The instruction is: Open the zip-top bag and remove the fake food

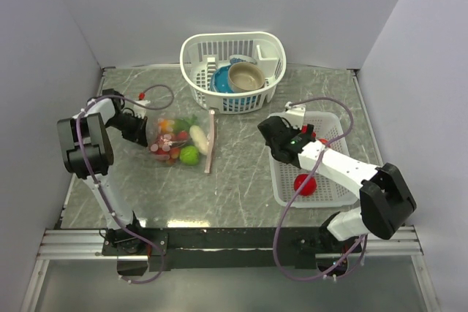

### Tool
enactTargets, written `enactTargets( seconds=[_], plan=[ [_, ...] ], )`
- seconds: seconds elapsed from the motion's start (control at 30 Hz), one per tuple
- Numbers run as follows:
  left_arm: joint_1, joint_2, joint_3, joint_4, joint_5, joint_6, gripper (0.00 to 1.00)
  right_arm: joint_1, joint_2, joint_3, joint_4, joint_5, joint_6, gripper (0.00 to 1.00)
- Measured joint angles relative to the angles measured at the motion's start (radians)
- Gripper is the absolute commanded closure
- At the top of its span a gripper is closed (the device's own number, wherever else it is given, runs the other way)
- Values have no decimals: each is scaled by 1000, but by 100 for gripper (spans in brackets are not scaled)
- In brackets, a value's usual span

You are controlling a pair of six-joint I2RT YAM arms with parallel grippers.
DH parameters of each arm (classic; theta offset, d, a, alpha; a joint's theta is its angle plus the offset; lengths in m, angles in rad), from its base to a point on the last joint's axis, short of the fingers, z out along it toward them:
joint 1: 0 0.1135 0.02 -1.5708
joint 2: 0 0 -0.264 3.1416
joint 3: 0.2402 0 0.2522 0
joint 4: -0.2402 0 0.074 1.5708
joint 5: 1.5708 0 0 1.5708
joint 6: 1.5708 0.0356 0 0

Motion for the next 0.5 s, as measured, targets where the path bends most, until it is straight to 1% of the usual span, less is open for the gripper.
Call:
enactTargets(
  seconds=[0.13, 0.23, 0.3, 0.37, 0.43, 0.5],
  plan=[
    [-44, -39, -29, 46, -98, 47, 99, 0, -16, -5, 0, -10, 0, 0],
    [-65, -41, -24, 69, -148, 82, 99, 13, -73, -26, 34, -22, -41, 0],
    [-68, -29, -2, 66, -174, 92, 99, 60, -125, -51, 97, -37, -111, 0],
    [-66, -8, 40, 61, -190, 100, 99, 138, -149, -64, 169, -60, -185, 0],
    [-61, 10, 76, 61, -196, 101, 99, 214, -113, -50, 260, -101, -261, 0],
    [-56, 17, 92, 66, -202, 101, 99, 241, -27, -18, 321, -159, -313, 0]
  ],
)
